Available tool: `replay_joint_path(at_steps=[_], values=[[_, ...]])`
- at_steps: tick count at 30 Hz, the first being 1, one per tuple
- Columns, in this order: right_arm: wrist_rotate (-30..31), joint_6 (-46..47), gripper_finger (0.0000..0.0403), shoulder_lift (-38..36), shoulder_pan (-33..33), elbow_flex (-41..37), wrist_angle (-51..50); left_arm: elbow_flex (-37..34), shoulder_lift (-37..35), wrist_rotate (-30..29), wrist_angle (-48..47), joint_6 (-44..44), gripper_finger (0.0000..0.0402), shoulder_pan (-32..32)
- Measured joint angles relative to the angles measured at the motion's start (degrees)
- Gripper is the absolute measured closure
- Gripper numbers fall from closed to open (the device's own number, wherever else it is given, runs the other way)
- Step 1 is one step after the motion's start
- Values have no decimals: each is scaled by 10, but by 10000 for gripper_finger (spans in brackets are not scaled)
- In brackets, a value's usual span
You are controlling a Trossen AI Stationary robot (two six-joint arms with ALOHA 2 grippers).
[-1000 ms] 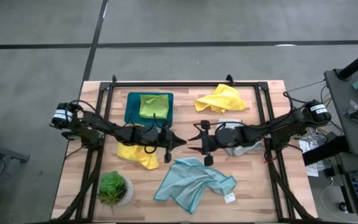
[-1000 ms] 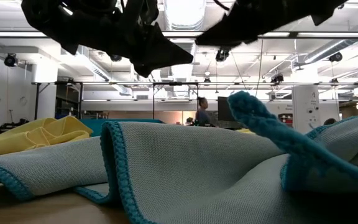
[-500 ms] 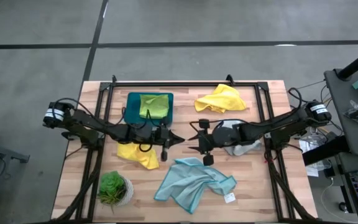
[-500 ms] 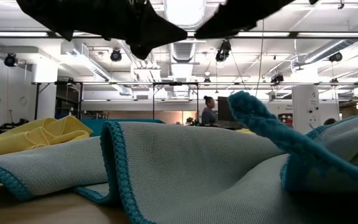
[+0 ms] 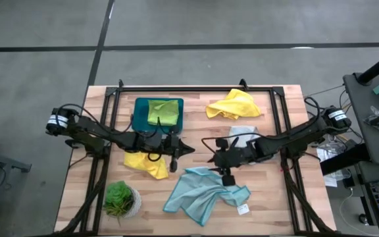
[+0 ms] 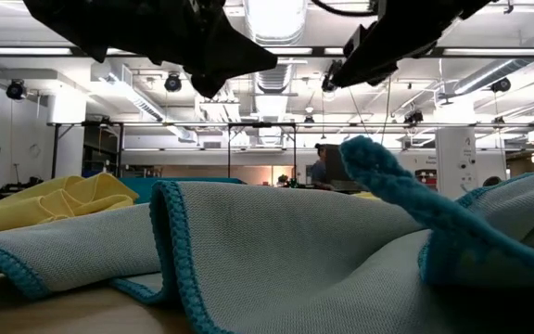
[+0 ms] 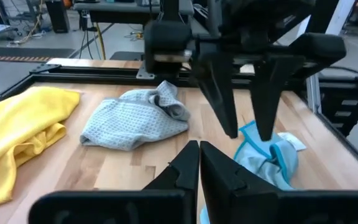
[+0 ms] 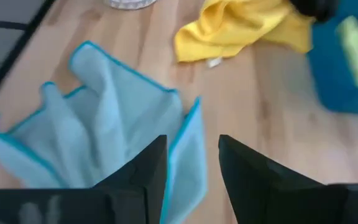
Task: Fold microfiber towels
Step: Fold the blue microfiber towel
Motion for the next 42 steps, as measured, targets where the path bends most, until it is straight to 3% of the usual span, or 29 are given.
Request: replay_joint_path(at_steps=[6,11,18,21,27,33,37,42], values=[[-30,24,240,0,23,-11,13,0,0,0,-1,-18,402,0],[-20,26,228,0,48,-57,97,0,0,0,-1,-18,402,0],[163,65,227,-3,47,-61,-58,0,5,0,1,-17,402,0],[171,68,227,-1,48,-65,-63,0,10,0,-1,-13,402,0],[149,48,227,37,48,-89,105,0,13,-19,0,12,402,1],[130,-9,227,160,48,-89,337,0,13,-23,4,13,402,1],[136,-11,227,239,47,-63,394,0,13,-28,5,27,402,3],[149,-7,227,301,44,-21,381,0,12,-33,6,32,402,6]])
